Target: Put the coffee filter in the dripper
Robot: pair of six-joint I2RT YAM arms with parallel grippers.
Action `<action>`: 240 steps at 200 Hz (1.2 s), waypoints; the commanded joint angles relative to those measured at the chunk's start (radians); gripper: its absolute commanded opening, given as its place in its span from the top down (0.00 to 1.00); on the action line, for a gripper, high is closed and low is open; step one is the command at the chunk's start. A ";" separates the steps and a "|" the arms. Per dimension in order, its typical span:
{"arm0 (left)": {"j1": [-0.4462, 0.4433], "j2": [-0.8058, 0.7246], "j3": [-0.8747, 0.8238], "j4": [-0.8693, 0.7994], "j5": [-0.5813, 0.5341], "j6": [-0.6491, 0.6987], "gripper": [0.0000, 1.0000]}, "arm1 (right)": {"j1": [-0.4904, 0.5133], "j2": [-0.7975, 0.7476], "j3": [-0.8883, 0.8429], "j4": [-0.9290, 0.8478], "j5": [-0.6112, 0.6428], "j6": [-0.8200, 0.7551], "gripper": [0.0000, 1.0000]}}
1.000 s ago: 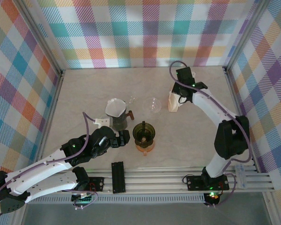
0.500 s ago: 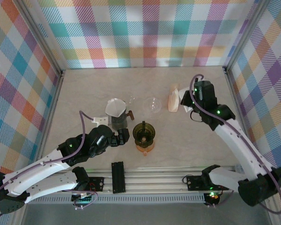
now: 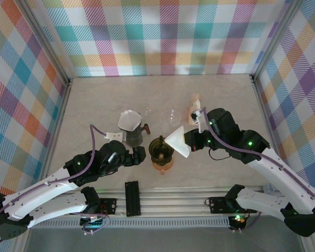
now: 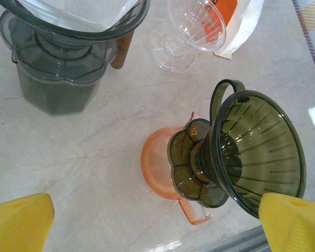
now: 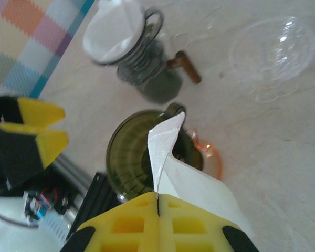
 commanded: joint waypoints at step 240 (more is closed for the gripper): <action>-0.011 -0.101 -0.065 0.003 0.027 0.012 0.00 | 0.214 0.602 0.340 -0.200 0.010 -0.180 1.00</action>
